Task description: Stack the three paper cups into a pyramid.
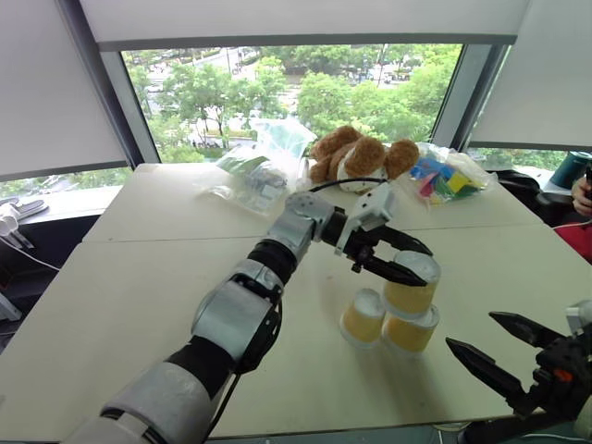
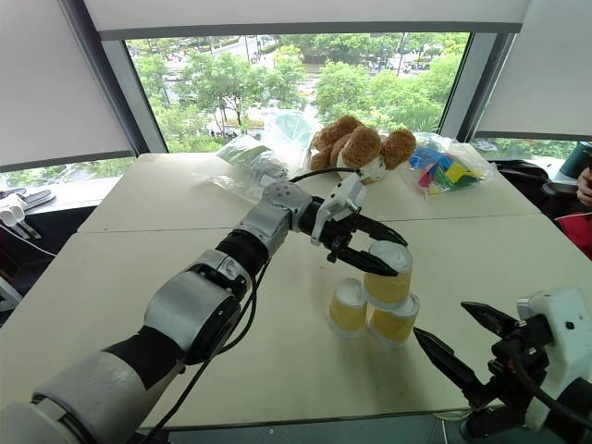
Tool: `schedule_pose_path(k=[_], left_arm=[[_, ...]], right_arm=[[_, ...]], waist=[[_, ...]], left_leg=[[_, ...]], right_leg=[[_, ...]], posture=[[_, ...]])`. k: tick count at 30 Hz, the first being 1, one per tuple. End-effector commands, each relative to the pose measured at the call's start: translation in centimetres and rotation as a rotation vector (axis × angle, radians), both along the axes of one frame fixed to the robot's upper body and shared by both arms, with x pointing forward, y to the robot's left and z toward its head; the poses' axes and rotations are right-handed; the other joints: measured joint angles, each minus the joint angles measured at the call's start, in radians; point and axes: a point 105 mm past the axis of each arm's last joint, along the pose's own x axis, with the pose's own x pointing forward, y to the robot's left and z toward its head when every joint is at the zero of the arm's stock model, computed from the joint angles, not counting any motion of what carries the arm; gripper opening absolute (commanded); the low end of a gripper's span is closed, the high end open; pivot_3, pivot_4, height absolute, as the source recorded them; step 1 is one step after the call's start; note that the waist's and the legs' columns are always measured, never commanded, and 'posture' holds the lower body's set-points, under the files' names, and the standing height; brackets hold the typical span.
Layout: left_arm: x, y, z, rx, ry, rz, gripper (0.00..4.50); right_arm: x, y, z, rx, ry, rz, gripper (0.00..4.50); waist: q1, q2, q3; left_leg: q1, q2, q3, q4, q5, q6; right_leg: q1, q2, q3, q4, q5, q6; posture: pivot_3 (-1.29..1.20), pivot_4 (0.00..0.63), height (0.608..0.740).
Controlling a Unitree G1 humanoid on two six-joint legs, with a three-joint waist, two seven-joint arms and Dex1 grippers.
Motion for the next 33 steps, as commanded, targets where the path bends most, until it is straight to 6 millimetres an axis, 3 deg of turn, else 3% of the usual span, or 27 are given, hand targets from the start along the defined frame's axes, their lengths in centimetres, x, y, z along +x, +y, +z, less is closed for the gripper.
schedule_pose_path(k=[1, 9, 17, 24, 29, 33], left_arm=[[-0.2, -0.4, 0.9, -0.020, -0.048, -0.009, 2.18], [-0.1, -0.2, 0.0, 0.017, -0.045, -0.006, 2.18], [0.0, -0.1, 0.8, 0.010, -0.009, -0.003, 2.18], [-0.1, -0.1, -0.3, 0.040, -0.016, -0.007, 2.18], [0.2, -0.1, -0.5, 0.040, -0.023, 0.016, 4.43], [0.2, 0.0, 0.0, 0.027, -0.011, 0.008, 4.47]], right_arm=[[0.1, 0.5, 0.5, -0.016, -0.037, 0.012, 4.50], [0.4, 0.6, 0.3, -0.013, -0.039, 0.010, 4.50], [0.7, 0.6, 0.0, -0.018, -0.036, 0.010, 4.50], [0.9, 0.6, 0.0, -0.020, -0.044, 0.008, 4.50], [0.8, 0.5, -0.1, -0.023, -0.045, 0.001, 4.50], [0.8, 0.4, -0.1, -0.025, -0.044, -0.001, 4.50]], waist=[[0.000, 0.000, 0.000], [0.000, 0.000, 0.000], [-0.001, 0.000, 0.000], [0.000, 0.000, 0.000], [-0.001, 0.000, 0.000], [0.000, 0.000, 0.000]], left_leg=[[0.000, 0.000, 0.000, 0.000, 0.000, 0.000], [0.000, 0.000, 0.000, 0.000, 0.000, 0.000], [0.000, 0.000, 0.000, 0.000, 0.000, 0.000], [0.000, 0.000, 0.000, 0.000, 0.000, 0.000], [0.000, 0.000, 0.000, 0.000, 0.000, 0.000], [0.000, 0.000, 0.000, 0.000, 0.000, 0.000]], right_leg=[[0.000, 0.000, 0.000, 0.000, 0.000, 0.000], [0.000, 0.000, 0.000, 0.000, 0.000, 0.000], [0.000, 0.000, 0.000, 0.000, 0.000, 0.000], [0.000, 0.000, 0.000, 0.000, 0.000, 0.000], [0.001, 0.001, 0.000, 0.000, 0.000, 0.000], [0.001, 0.000, 0.000, 0.001, 0.000, 0.000]], posture=[[0.00, 0.150, 0.740], [0.00, 0.150, 0.740], [0.00, 0.150, 0.740], [0.00, 0.150, 0.740], [0.00, 0.150, 0.740], [0.00, 0.150, 0.740]])
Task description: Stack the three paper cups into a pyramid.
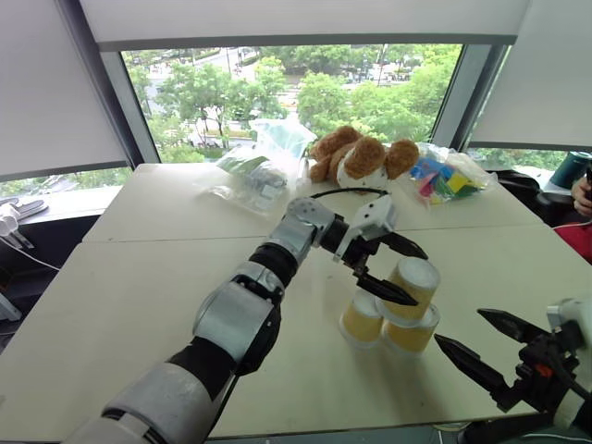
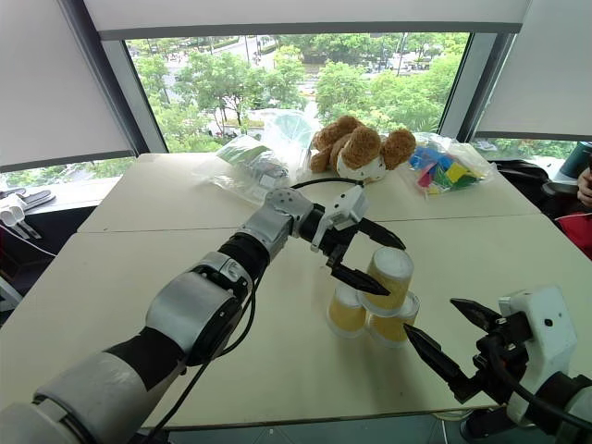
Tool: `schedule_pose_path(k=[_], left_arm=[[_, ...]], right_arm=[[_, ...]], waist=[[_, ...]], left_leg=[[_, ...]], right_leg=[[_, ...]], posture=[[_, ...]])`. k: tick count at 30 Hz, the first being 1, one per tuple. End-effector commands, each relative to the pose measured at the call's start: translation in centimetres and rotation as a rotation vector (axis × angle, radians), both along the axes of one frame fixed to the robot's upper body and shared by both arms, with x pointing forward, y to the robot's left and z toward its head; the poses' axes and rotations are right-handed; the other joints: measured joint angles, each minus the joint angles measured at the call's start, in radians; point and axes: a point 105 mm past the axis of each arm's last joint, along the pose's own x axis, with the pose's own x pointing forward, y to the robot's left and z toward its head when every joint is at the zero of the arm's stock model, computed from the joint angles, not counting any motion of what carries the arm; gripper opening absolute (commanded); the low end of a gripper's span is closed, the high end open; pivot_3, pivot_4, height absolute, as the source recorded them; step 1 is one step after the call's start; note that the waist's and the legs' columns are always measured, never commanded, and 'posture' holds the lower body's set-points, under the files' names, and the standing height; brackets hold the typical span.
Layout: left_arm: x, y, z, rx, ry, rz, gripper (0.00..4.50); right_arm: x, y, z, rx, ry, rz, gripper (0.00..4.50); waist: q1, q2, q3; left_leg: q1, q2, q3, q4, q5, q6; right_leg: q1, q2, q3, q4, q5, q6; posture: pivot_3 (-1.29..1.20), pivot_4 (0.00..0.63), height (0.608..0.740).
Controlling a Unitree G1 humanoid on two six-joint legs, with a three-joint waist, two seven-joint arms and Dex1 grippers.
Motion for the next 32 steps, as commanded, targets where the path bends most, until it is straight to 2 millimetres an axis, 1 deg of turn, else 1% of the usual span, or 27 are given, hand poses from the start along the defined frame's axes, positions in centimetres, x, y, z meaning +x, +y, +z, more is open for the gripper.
schedule_pose_path(k=[1, 6, 8, 12, 14, 15, 16, 17, 19, 21, 23, 24, 25, 26, 27, 28, 29, 30, 31, 32], left_arm=[[-0.1, -0.1, 1.4, -0.041, -0.016, -0.016, 4.47], [-0.2, 0.1, 2.4, -0.067, 0.006, -0.026, 4.47], [-0.1, 0.3, 3.6, -0.098, 0.019, -0.020, 4.47], [0.2, 1.1, 7.0, -0.188, 0.002, -0.007, 4.47], [0.7, 2.2, 8.6, -0.217, 0.005, 0.018, 4.47], [1.2, 3.4, 9.6, -0.240, 0.023, 0.047, 4.47], [2.0, 4.8, 10.0, -0.246, 0.033, 0.090, 4.47], [2.5, 6.0, 10.1, -0.245, 0.031, 0.125, 4.47], [4.1, 8.9, 8.7, -0.200, 0.020, 0.234, 4.47], [5.6, 12.8, 6.1, -0.126, 0.049, 0.377, 4.47], [6.4, 16.1, 4.0, -0.089, 0.101, 0.511, 4.47], [6.5, 18.0, 2.5, -0.050, 0.103, 0.577, 4.47], [6.1, 20.4, 0.5, -0.029, 0.119, 0.663, 4.47], [5.6, 21.8, -0.8, -0.009, 0.126, 0.718, 4.47], [4.2, 23.3, -2.7, 0.005, 0.148, 0.782, 4.47], [2.9, 24.1, -3.9, 0.009, 0.177, 0.829, 4.47], [1.9, 24.4, -4.5, 0.012, 0.195, 0.855, 4.47], [0.5, 24.7, -5.3, 0.005, 0.218, 0.891, 4.47], [-0.4, 24.8, -5.6, 0.000, 0.231, 0.913, 4.47], [-0.9, 25.0, -5.8, -0.032, 0.229, 0.970, 4.47]], right_arm=[[0.0, 0.0, 0.5, -0.007, -0.029, -0.002, 4.50], [0.1, -0.1, 0.4, -0.011, -0.028, -0.001, 4.50], [0.2, -0.2, 0.3, -0.010, -0.025, 0.000, 4.50], [0.1, -0.5, 0.3, -0.012, -0.023, -0.004, 4.50], [-0.2, -0.8, 0.6, -0.015, -0.026, -0.010, 4.50], [-0.5, -1.1, 0.9, -0.011, -0.035, -0.019, 4.50], [-0.9, -1.5, 1.2, -0.003, -0.041, -0.028, 4.50], [-1.3, -1.9, 1.4, 0.004, -0.043, -0.036, 4.50], [-1.8, -2.8, 1.5, 0.014, -0.037, -0.054, 4.50], [-2.0, -3.7, 1.3, 0.007, -0.018, -0.072, 4.50], [-1.9, -4.5, 1.0, -0.001, -0.009, -0.084, 4.50], [-1.8, -5.0, 0.7, -0.007, -0.003, -0.090, 4.50], [-1.4, -5.8, 0.2, -0.008, 0.012, -0.102, 4.50], [-1.1, -6.3, -0.2, -0.008, 0.023, -0.110, 4.50], [-0.7, -7.4, -1.0, -0.002, 0.042, -0.128, 4.50], [-0.4, -8.3, -1.6, 0.002, 0.055, -0.143, 4.50], [-0.2, -8.9, -2.0, 0.004, 0.063, -0.151, 4.50], [0.0, -9.7, -2.5, 0.015, 0.073, -0.163, 4.50], [0.2, -10.2, -2.7, 0.022, 0.078, -0.169, 4.50], [0.3, -10.5, -3.0, 0.035, 0.091, -0.165, 4.50]], waist=[[0.000, 0.000, 0.000], [0.000, 0.000, 0.000], [0.000, 0.000, 0.000], [-0.001, 0.000, 0.000], [-0.002, 0.000, 0.000], [-0.002, 0.000, 0.000], [-0.002, 0.001, -0.001], [-0.005, 0.001, -0.001], [-0.008, 0.001, -0.001], [-0.017, 0.003, -0.002], [-0.026, 0.003, -0.002], [-0.030, 0.003, -0.002], [-0.030, 0.003, -0.002], [-0.034, 0.004, -0.002], [-0.042, 0.004, -0.002], [-0.044, 0.004, -0.003], [-0.042, 0.004, -0.002], [-0.028, 0.004, -0.002], [-0.020, 0.004, -0.002], [-0.020, 0.004, -0.002]], left_leg=[[0.000, 0.000, 0.000, 0.000, 0.000, 0.000], [0.000, 0.000, 0.000, 0.000, 0.000, 0.000], [0.000, 0.000, 0.000, 0.000, 0.000, 0.000], [-0.001, 0.000, 0.000, 0.000, 0.000, 0.000], [0.000, 0.000, 0.000, 0.000, 0.000, 0.000], [0.000, 0.000, 0.000, 0.000, 0.000, 0.000], [0.000, 0.000, 0.000, 0.000, 0.000, 0.000], [0.000, 0.000, 0.000, 0.000, 0.000, 0.000], [0.001, 0.001, 0.000, 0.000, 0.000, 0.000], [0.003, 0.002, -0.001, -0.001, 0.000, 0.000], [0.005, 0.002, -0.001, -0.002, 0.000, 0.001], [0.005, 0.002, -0.001, -0.002, 0.000, 0.001], [0.005, 0.002, -0.001, -0.003, 0.000, 0.001], [0.004, 0.002, -0.001, -0.003, 0.000, 0.001], [0.005, 0.003, -0.001, -0.003, -0.001, 0.001], [0.005, 0.003, -0.001, -0.004, -0.001, 0.001], [0.005, 0.002, -0.002, -0.004, -0.001, 0.002], [0.003, 0.002, -0.002, -0.003, -0.001, 0.002], [0.001, 0.000, -0.004, -0.001, -0.001, 0.002], [-0.001, -0.001, -0.005, 0.000, -0.001, 0.002]], right_leg=[[0.000, 0.000, 0.000, 0.000, 0.000, 0.000], [0.000, 0.000, 0.000, 0.000, 0.000, 0.000], [0.000, 0.000, 0.000, 0.000, 0.000, 0.000], [0.000, 0.000, 0.000, 0.000, 0.000, 0.000], [0.000, 0.000, 0.000, 0.000, 0.000, 0.000], [0.000, 0.000, 0.000, 0.001, 0.000, 0.000], [0.000, 0.000, 0.000, 0.000, 0.000, 0.000], [0.000, 0.000, 0.000, 0.001, 0.000, 0.000], [0.000, 0.000, 0.000, 0.001, 0.000, 0.000], [0.000, 0.000, 0.000, 0.001, 0.000, 0.000], [0.000, 0.000, 0.000, 0.002, 0.000, 0.000], [0.000, 0.001, 0.000, 0.002, 0.000, 0.000], [-0.001, 0.001, 0.000, 0.002, 0.000, 0.000], [-0.001, 0.001, 0.001, 0.002, 0.000, 0.000], [-0.001, 0.001, 0.001, 0.002, 0.000, 0.000], [-0.003, 0.001, 0.003, 0.002, 0.000, 0.000], [-0.003, 0.001, 0.005, 0.002, 0.000, 0.000], [-0.004, 0.000, 0.006, 0.002, 0.000, -0.001], [-0.004, 0.000, 0.007, 0.001, 0.000, -0.001], [-0.005, 0.000, 0.009, 0.000, 0.001, -0.001]], posture=[[0.00, 0.150, 0.740], [0.00, 0.150, 0.740], [0.00, 0.150, 0.740], [0.00, 0.150, 0.740], [0.00, 0.150, 0.740], [0.00, 0.150, 0.740], [0.00, 0.150, 0.740], [0.00, 0.150, 0.740], [0.00, 0.150, 0.740], [0.00, 0.150, 0.740], [0.00, 0.150, 0.740], [0.00, 0.150, 0.740], [0.00, 0.150, 0.740], [0.00, 0.150, 0.740], [0.00, 0.150, 0.740], [0.00, 0.150, 0.740], [0.00, 0.150, 0.740], [0.00, 0.150, 0.740], [0.00, 0.150, 0.740], [0.00, 0.150, 0.740]])
